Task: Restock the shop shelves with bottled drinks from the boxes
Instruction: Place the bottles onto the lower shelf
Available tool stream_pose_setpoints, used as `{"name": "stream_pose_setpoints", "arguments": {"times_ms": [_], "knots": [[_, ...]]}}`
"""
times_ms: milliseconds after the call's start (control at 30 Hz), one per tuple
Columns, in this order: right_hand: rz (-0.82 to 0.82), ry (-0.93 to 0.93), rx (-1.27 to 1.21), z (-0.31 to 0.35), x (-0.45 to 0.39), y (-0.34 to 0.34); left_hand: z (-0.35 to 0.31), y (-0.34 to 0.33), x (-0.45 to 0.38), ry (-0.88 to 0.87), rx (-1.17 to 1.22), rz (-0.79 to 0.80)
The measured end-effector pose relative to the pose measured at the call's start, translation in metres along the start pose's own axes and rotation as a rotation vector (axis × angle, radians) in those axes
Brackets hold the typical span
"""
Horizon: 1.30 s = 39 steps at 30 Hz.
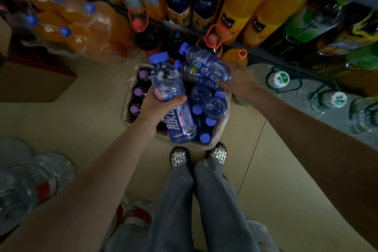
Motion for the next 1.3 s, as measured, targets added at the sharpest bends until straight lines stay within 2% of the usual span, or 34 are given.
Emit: {"name": "stream_pose_setpoints", "arguments": {"times_ms": [67, 233, 333, 400, 533, 633, 800, 967, 1067, 1167, 1233, 1300], "knots": [[0.033, -0.016, 0.116, 0.004, -0.032, -0.017, 0.002, -0.001, -0.002, -0.018, -0.054, 0.037], [-0.028, -0.196, 0.296, 0.007, -0.083, -0.024, 0.011, 0.006, -0.016, -0.045, -0.087, 0.051], [-0.032, -0.213, 0.215, 0.011, -0.085, -0.02, 0.014, 0.01, -0.013, -0.035, -0.058, 0.037], [-0.013, -0.163, 0.073, 0.013, -0.066, -0.016, 0.013, 0.011, -0.003, -0.029, -0.056, 0.007], [0.116, -0.098, -0.544, 0.032, 0.058, 0.031, -0.029, -0.008, 0.061, 0.02, -0.045, 0.032], [0.101, 0.043, -0.91, 0.055, 0.181, 0.095, -0.103, -0.041, 0.133, -0.091, -0.008, 0.123], [0.054, 0.256, -1.065, 0.083, 0.394, 0.208, -0.24, -0.111, 0.264, -0.29, 0.019, 0.378], [-0.189, 0.317, -1.167, 0.045, 0.555, 0.28, -0.323, -0.208, 0.386, -0.445, -0.022, 0.645], [-0.323, 0.366, -1.3, 0.0, 0.625, 0.293, -0.343, -0.278, 0.438, -0.538, -0.158, 0.67], [-0.376, 0.413, -1.424, -0.056, 0.681, 0.284, -0.351, -0.369, 0.487, -0.704, -0.358, 0.665], [-0.393, 0.355, -1.372, -0.095, 0.713, 0.281, -0.345, -0.43, 0.516, -0.796, -0.443, 0.648], [-0.505, 0.282, -1.258, -0.139, 0.748, 0.288, -0.336, -0.491, 0.543, -0.884, -0.489, 0.627]]}}
Point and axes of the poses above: each hand's wrist, its own x-axis away from the middle knuckle, its own y-axis out of the back of the hand, z = x × y, the point moved 7 cm from there along -x, towards the middle knuckle, and after that the axes turned 11 degrees about z, right-handed, at the moved point
